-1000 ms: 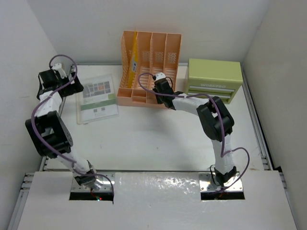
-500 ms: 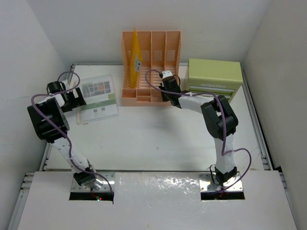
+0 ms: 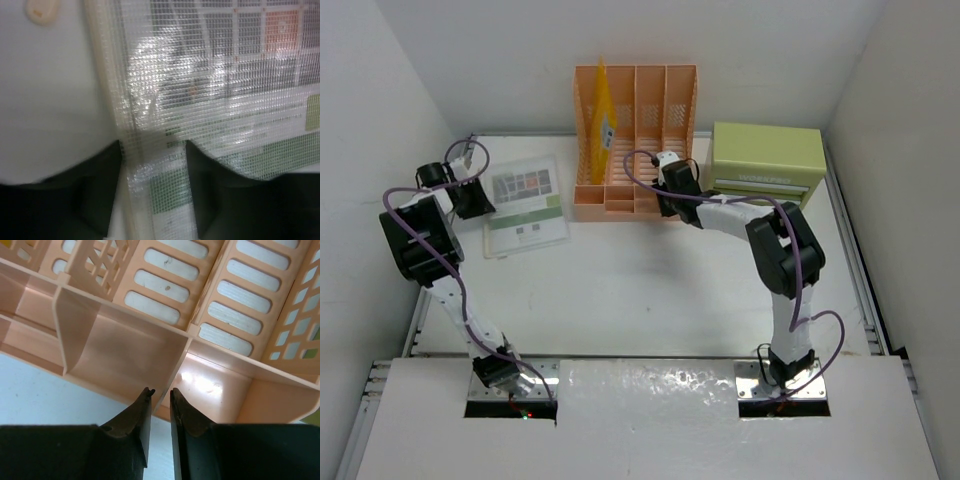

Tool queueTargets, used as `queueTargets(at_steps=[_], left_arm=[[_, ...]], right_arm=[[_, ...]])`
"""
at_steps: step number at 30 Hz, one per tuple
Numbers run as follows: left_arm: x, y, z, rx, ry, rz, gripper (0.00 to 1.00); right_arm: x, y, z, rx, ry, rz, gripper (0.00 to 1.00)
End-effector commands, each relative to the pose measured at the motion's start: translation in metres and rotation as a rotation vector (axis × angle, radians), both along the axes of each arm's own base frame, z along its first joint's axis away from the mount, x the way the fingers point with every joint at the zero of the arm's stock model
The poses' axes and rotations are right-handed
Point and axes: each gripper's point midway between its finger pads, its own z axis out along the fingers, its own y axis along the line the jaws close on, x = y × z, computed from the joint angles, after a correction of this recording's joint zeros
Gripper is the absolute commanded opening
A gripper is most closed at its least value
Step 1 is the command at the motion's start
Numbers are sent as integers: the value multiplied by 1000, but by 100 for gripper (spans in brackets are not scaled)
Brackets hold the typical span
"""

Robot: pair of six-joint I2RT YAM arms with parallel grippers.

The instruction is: Organize the desk

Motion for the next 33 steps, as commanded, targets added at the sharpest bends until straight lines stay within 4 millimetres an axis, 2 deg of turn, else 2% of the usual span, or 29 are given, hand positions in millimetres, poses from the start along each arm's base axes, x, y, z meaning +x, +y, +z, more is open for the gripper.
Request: queueTargets(at_steps=[1,2,3,6,9,10,12,13,15,16,20,21,23,26,27,29,30,32,33], left_arm=[[-25,-28,-40,-143,141,-59,19],[-26,-26,-46,-143,155,-50,2],[-24,-24,-46,-139,153,-42,0],[-19,-20,-44,-129,125,-38,0],[-15,-20,-24,-121,59,-49,0],[-12,-21,-6,-105,12,-63,0],[-12,-23,11,-75,-32,-98,0],[-11,-23,33,-55,-76,-115,0],[-15,-26,50,-18,-109,-161,0],[-16,-25,67,22,-145,-187,0],[-34,-32,96,59,-171,-240,0],[-37,-34,94,53,-159,-249,0],[-49,-38,103,58,-157,-266,0],[-62,-48,100,29,-135,-274,0],[-64,-51,105,13,-148,-278,0],[-69,-61,109,-44,-149,-279,0],[-70,-64,114,-57,-158,-279,0],[-72,-66,116,-70,-160,-261,0],[-73,-65,119,-58,-166,-252,0]], right_arm=[[2,8,33,43,-59,27,21],[2,9,33,47,-59,28,21],[2,9,36,51,-63,29,21],[0,9,39,57,-64,35,21],[-3,9,41,55,-64,46,22],[-3,9,45,56,-70,49,24],[-5,9,49,54,-74,65,27],[-7,10,51,57,-70,76,28],[-11,13,58,71,-76,98,32],[-11,14,66,82,-89,106,34],[-22,21,80,117,-107,150,42],[-23,21,84,120,-114,151,43],[-36,38,92,139,-120,216,47],[-53,63,96,142,-136,322,51],[-67,85,100,151,-161,393,55],[-89,115,103,133,-229,549,59],[-112,141,103,80,-286,686,64],[-135,165,100,28,-367,789,68],[-161,188,93,-2,-401,876,74]])
